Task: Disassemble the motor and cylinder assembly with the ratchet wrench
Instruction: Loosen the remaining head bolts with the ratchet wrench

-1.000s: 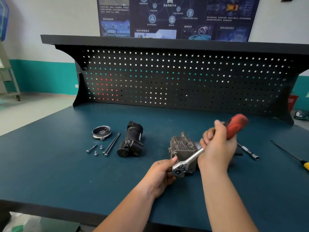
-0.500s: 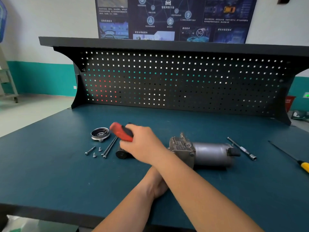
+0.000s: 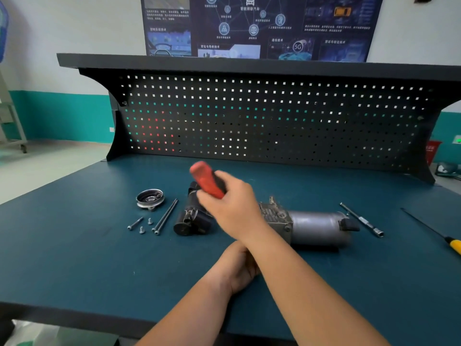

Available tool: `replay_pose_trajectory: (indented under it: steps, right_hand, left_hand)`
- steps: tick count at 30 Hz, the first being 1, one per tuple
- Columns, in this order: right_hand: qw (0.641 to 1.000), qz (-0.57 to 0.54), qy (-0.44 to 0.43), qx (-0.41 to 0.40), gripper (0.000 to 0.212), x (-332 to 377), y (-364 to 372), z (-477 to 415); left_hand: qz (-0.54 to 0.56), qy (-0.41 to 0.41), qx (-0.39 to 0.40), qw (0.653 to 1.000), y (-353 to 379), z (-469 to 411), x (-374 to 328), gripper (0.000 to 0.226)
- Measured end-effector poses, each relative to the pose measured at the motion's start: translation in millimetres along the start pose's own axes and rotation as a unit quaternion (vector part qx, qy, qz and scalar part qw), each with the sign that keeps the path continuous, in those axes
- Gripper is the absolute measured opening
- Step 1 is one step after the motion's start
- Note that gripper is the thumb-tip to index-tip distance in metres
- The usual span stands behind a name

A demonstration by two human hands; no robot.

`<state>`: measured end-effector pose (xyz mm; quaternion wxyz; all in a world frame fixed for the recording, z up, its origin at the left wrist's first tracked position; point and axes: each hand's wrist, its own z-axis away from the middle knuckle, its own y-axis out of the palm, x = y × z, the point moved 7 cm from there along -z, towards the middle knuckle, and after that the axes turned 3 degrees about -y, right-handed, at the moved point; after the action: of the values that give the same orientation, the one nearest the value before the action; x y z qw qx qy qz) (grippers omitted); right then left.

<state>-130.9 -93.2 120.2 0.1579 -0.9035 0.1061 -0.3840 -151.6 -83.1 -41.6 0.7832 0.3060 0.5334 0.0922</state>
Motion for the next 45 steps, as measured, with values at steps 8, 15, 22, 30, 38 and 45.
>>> replay_pose_trajectory:
  steps: [8, 15, 22, 30, 38, 45]
  right_hand:
    - [0.816, -0.392, 0.133, -0.403, 0.023, -63.4, -108.5, 46.2]
    - [0.608, -0.512, 0.285, -0.536, 0.026, -132.0, -104.7, 119.0]
    - [0.549, -0.573, 0.304, -0.527, 0.022, -135.4, -88.3, 135.3]
    - [0.664, -0.494, 0.243, -0.507, 0.022, -107.1, -116.0, 97.6]
    - [0.91, -0.23, 0.125, -0.322, 0.02, -40.1, -97.5, 25.4]
    - [0.996, 0.03, -0.023, -0.084, 0.032, 6.0, -23.6, -0.5]
  left_hand:
    - [-0.04, 0.02, -0.005, 0.999, 3.1, 3.2, -3.3, 0.022]
    - [-0.05, 0.024, 0.022, 0.998, 2.8, -0.7, -2.8, 0.03]
    - [-0.016, 0.01, 0.059, 0.998, 3.3, 1.9, -4.5, 0.032]
    - [-0.011, 0.001, 0.047, 0.999, 0.2, 2.0, -3.5, 0.028]
    - [0.019, 0.0, 0.022, 1.0, 0.0, 6.8, -2.8, 0.014]
    - [-0.004, 0.02, 0.044, 0.999, 3.0, 7.5, -6.9, 0.028]
